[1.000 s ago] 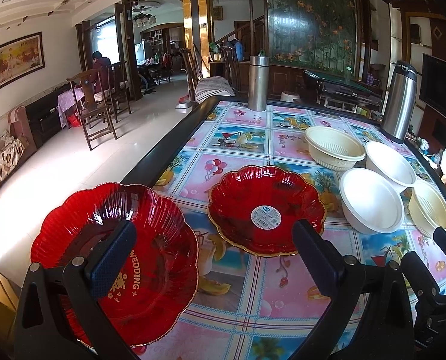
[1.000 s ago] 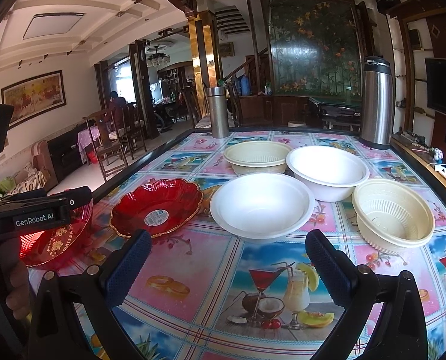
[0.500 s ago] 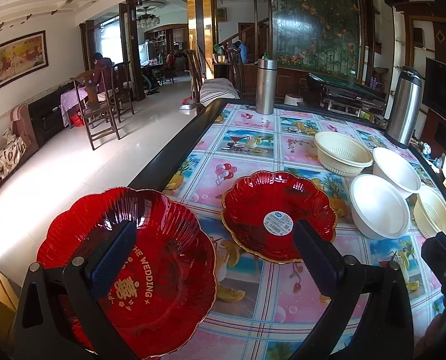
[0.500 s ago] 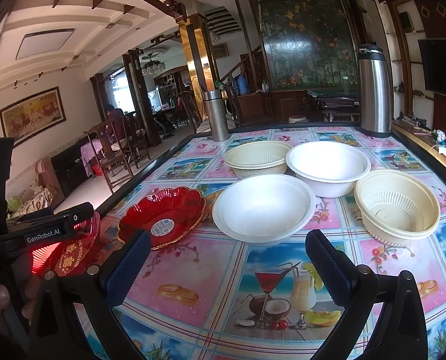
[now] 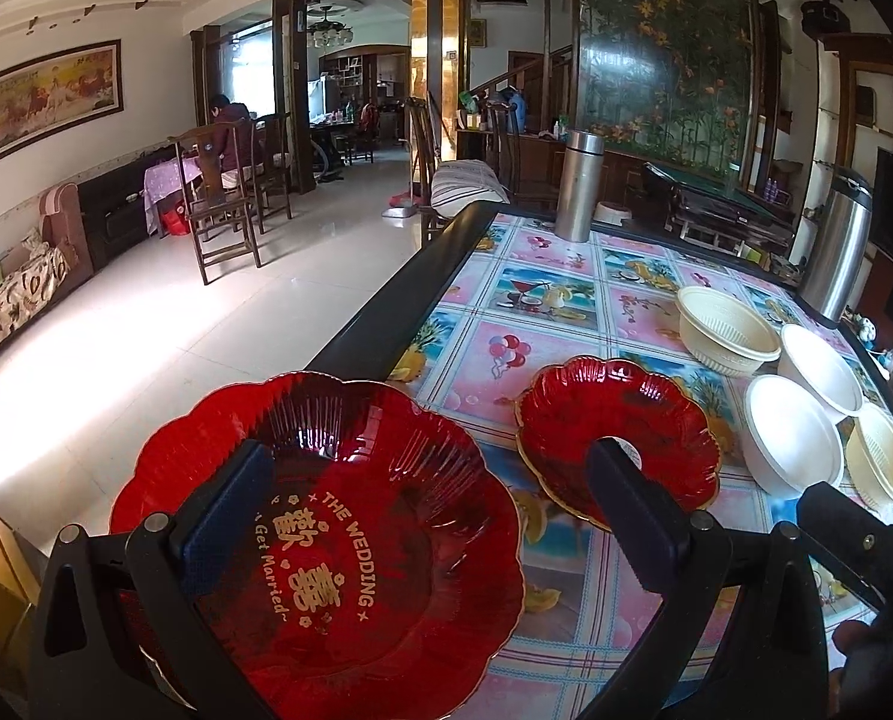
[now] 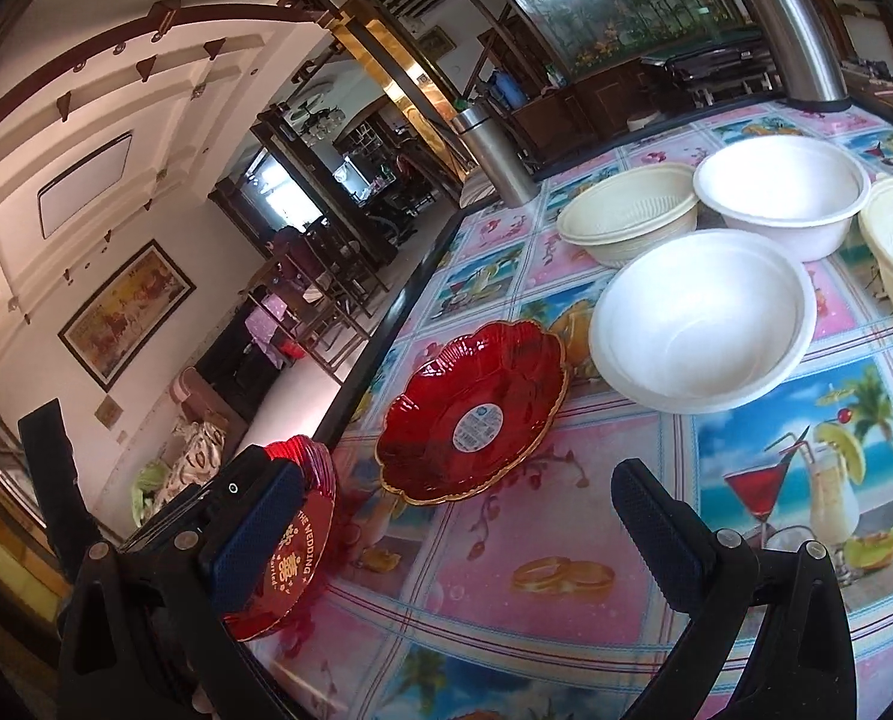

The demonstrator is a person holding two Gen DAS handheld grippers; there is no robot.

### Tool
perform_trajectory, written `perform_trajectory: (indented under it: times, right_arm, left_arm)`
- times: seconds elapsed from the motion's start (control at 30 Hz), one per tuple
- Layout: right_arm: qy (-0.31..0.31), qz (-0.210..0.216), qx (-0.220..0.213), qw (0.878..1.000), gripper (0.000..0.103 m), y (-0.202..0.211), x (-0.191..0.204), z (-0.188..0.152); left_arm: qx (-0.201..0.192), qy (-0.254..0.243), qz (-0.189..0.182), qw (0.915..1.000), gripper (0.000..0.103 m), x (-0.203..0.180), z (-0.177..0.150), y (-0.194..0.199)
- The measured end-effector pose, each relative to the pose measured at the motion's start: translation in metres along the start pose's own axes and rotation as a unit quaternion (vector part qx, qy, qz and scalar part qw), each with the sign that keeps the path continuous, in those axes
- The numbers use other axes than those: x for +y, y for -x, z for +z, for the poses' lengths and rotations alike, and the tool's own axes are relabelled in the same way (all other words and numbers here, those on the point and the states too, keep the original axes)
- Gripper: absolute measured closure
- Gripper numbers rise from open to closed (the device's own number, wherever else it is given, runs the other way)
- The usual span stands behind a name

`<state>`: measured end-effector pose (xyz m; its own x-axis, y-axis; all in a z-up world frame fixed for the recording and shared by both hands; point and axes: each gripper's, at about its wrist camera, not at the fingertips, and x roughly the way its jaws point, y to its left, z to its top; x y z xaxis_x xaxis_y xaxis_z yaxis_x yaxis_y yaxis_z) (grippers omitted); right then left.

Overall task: Organize plates and bowls
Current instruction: 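Grasp the rim of the small stickered red plate with the right gripper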

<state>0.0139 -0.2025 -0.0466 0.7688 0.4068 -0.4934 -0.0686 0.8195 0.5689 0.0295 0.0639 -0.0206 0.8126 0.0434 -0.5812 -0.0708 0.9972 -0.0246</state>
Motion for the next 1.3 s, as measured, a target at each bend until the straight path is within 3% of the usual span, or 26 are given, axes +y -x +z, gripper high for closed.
perform_trajectory:
  times: [0.3,0.5,0.9,0.97,1.03,1.1,1.17,1.23,1.3]
  right_arm:
    - [-0.096,-0.016,0.047,0.994,0.000,-0.041,-0.016,-0.006]
    - [-0.161,-0.025,0.076,0.984,0.001,-0.067,-0.032,-0.007]
    - [-0.179,-0.059,0.045,0.981,0.002,-0.093,-0.030,0.008]
    - [-0.175,-0.072,0.050,0.981,0.018,-0.099,-0.027,0.012]
    - [-0.185,-0.071,0.069,0.978,0.056,-0.110,-0.030,0.013]
    - [-0.195,-0.074,0.076,0.975,0.069,-0.117,-0.034,0.014]
    - [-0.202,-0.076,0.077,0.973,0.074,-0.120,-0.037,0.015]
    - [-0.203,-0.089,0.079,0.972,0.096,-0.121,-0.040,0.014]
    - [-0.213,-0.084,0.078,0.970,0.097,-0.121,-0.047,0.012]
  left_arm:
    - [0.004,0.017,0.001,0.9998,0.000,0.017,0.000,-0.006]
    - [0.007,0.019,-0.001,0.9998,0.000,0.020,-0.001,-0.008]
    - [0.026,0.012,-0.008,0.9995,0.000,0.015,0.000,-0.017]
    - [0.037,0.011,-0.013,0.9992,0.000,0.013,0.003,-0.019]
    - [0.039,0.009,-0.013,0.9991,0.000,0.014,0.008,-0.018]
    - [0.033,0.005,-0.006,0.9994,0.000,0.014,0.014,-0.016]
    - [0.032,0.003,-0.001,0.9995,0.000,0.014,0.018,-0.015]
    - [0.034,0.004,-0.001,0.9994,0.000,0.014,0.021,-0.015]
    - [0.036,0.003,0.001,0.9994,0.000,0.011,0.020,-0.015]
